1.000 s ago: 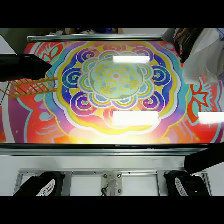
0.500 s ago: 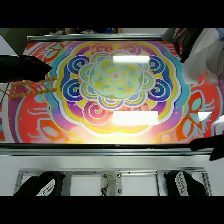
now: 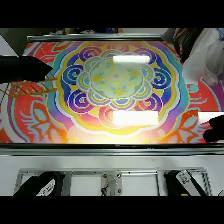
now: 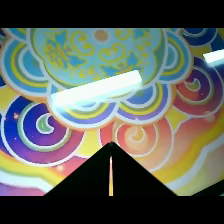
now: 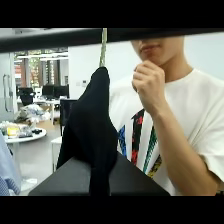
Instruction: Fold the clothes and pants, and hang the long-sleeved shirts on hangers.
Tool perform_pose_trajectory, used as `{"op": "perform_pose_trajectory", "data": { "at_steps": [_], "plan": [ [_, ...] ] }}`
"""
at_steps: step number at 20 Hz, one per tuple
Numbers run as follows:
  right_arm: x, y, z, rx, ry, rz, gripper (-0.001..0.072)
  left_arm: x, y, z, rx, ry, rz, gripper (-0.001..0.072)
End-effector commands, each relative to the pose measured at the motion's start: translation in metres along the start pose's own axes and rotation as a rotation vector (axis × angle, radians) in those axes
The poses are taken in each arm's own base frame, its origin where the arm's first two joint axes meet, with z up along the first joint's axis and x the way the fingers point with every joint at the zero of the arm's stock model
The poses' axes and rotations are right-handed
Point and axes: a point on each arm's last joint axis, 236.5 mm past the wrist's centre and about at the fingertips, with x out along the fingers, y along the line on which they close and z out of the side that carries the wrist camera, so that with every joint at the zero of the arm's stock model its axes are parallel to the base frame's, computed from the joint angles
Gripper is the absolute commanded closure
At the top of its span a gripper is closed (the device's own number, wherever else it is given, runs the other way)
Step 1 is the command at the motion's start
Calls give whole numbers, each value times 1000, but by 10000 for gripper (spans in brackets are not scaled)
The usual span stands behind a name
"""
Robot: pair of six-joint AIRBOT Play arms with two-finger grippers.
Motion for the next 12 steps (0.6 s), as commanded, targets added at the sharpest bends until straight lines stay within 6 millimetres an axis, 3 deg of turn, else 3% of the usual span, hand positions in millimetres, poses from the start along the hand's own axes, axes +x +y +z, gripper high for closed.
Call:
{"op": "perform_pose_trajectory", "data": {
  "at_steps": [1,5,9,11,12],
  "plan": [
    [13,-2,-24,-2,35,9,703,0,0,0,-37,0,-2,687],
    [16,0,-33,-2,49,12,700,0,-1,0,-48,-1,-3,687],
    [16,15,-32,-1,42,77,663,0,-1,0,-48,-1,-3,687],
    [16,20,-31,-1,38,99,250,0,-1,0,-47,-1,-3,687],
    [15,20,-29,0,36,99,105,0,-1,0,-47,-1,-3,687]
  ]
}}
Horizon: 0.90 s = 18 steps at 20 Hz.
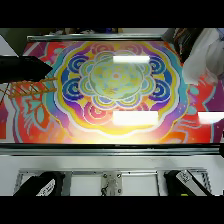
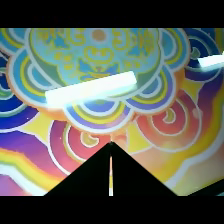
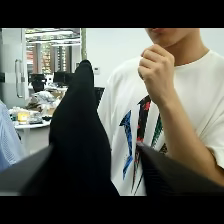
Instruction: Fold the clothes and pants, and hang the long-sleeved shirts on hangers.
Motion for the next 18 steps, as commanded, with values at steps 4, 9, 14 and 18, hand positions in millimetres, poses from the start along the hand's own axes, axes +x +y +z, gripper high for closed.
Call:
{"op": "perform_pose_trajectory", "data": {
  "at_steps": [4,9,14,18],
  "plan": [
    [-24,26,50,1,-95,117,74,0,0,0,-2,-1,1,687],
    [-109,130,128,95,-245,622,75,0,0,0,-1,-1,1,687],
    [-218,245,128,283,-155,1228,76,0,0,0,-1,-1,1,687],
    [-344,340,103,247,11,1660,76,9,3,-12,-16,33,0,687]
  ]
}}
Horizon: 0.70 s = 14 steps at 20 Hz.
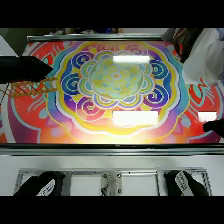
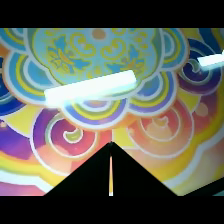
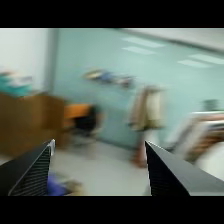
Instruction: Fold the clothes and pants, and hang the long-sleeved shirts on hangers.
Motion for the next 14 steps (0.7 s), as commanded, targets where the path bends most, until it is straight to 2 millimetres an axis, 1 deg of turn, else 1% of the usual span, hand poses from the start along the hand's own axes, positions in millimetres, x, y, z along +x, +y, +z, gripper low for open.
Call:
{"op": "perform_pose_trajectory", "data": {
  "at_steps": [1,3,4,5,7,8,9,10,11,12,13,14],
  "plan": [
    [31,139,-55,110,191,396,76,10,4,-16,-19,31,0,687],
    [35,209,-84,183,293,562,76,20,8,-30,-39,35,4,687],
    [34,242,-98,228,336,637,76,23,8,-35,-51,29,-4,687],
    [29,276,-111,278,378,716,76,27,4,-39,-67,18,-26,687],
    [17,336,-134,339,444,858,77,32,-4,-47,-88,4,-67,687],
    [11,360,-145,368,478,908,77,36,-8,-51,-87,1,-85,687],
    [4,382,-155,394,515,956,79,38,-11,-56,-78,4,-88,687],
    [-2,399,-163,409,542,994,112,41,-16,-61,-67,10,-101,687],
    [-6,414,-169,417,562,1026,254,45,-22,-67,-58,25,-115,687],
    [-8,424,-174,424,577,1047,370,48,-28,-72,-47,42,-130,687],
    [-9,430,-178,431,589,1061,386,51,-35,-76,-37,58,-145,687],
    [-10,435,-182,434,599,1068,387,55,-40,-80,-28,74,-158,687]
  ]
}}
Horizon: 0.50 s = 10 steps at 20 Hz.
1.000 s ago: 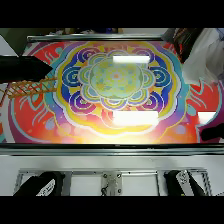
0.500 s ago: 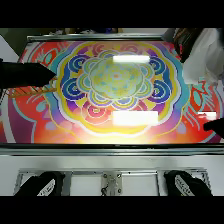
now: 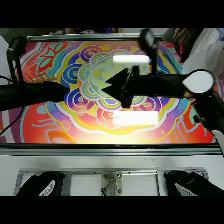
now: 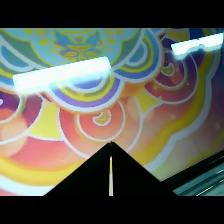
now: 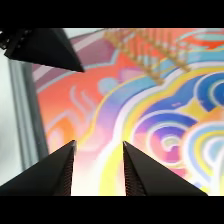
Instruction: Fold the clothes and pants, and hang the long-sleeved shirts on hangers.
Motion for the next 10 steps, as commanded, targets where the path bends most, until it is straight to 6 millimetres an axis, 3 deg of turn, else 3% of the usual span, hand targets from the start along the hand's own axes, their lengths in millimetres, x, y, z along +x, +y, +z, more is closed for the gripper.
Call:
{"op": "perform_pose_trajectory", "data": {
  "at_steps": [1,3,10],
  "plan": [
    [29,15,-26,38,66,67,395,16,-17,-14,25,45,-48,687],
    [30,14,-28,40,70,69,691,27,-23,-20,35,78,-66,687],
    [30,13,-28,42,71,68,694,57,-33,-42,46,191,-98,687]
  ]
}}
